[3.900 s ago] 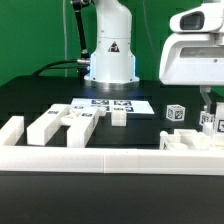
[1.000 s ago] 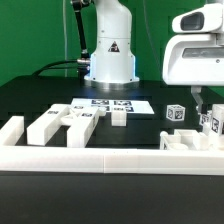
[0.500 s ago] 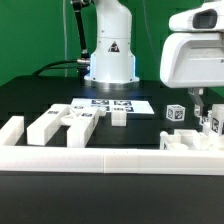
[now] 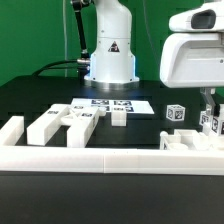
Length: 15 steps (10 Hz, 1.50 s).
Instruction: Assemble chair
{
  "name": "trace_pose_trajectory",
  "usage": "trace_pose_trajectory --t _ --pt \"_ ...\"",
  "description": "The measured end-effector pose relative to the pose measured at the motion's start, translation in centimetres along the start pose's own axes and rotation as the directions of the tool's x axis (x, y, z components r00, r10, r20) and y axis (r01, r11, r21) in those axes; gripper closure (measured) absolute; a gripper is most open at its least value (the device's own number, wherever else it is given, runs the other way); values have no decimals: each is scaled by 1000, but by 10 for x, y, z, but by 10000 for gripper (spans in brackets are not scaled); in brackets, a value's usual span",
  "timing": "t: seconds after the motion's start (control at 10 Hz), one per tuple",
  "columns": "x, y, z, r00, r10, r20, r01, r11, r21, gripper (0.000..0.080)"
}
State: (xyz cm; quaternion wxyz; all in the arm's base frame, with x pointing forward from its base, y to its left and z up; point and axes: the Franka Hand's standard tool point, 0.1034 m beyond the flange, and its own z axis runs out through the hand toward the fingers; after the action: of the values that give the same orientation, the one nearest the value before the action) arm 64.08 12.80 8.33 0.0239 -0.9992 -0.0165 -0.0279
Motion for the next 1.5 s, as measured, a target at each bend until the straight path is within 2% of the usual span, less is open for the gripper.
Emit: trace_pose_trajectory --t 0.2,0.5,0.8,0.9,1.1,1.3,1.5 --pt "-1 1 0 985 174 2 -174 985 3 511" --pt "-1 4 1 868 496 11 -496 868 15 511" --pt "0 6 1 687 727 15 -727 687 19 510" --pt "0 6 1 591 807 18 -807 590 17 510" --pt "-1 4 2 435 900 24 -900 435 10 509" --pt "-2 3 2 231 972 38 -973 231 7 509" --pt "-2 4 2 124 991 42 -992 124 2 509"
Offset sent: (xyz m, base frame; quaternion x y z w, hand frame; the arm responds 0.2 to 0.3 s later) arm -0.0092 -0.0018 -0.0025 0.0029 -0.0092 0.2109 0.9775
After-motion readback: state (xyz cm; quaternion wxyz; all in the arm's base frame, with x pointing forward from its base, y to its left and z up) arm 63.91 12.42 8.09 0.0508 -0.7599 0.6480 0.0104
